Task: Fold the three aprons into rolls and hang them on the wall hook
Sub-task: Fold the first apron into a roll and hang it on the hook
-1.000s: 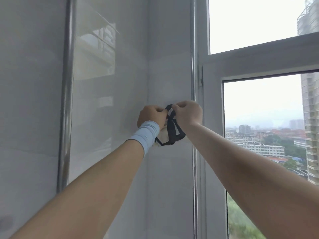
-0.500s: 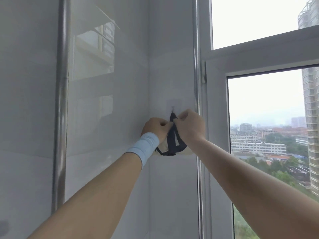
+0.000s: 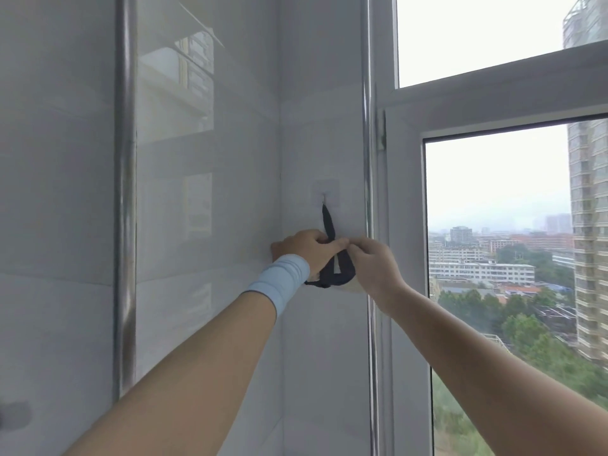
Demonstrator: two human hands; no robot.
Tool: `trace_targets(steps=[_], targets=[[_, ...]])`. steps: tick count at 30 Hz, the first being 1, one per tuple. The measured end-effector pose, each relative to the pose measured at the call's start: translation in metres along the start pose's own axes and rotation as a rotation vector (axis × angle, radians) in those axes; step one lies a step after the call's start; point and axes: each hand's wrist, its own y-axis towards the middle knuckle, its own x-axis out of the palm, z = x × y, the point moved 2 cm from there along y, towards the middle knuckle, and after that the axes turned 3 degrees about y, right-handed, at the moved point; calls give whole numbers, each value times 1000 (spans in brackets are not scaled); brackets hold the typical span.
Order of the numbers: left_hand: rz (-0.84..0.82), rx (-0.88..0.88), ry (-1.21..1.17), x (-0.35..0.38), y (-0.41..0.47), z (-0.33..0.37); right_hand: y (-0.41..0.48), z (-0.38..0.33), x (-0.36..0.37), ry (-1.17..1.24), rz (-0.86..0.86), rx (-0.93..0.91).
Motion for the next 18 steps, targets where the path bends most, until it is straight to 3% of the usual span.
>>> trace_targets(steps=[6, 12, 18], targets=[[5, -43, -15, 4, -9, -2, -5, 12, 2, -210, -63, -62], [80, 169, -97, 28, -28, -23, -13, 16, 5, -351, -41, -194], [90, 235, -48, 41, -39, -28, -24, 35, 2, -362, 2, -200]])
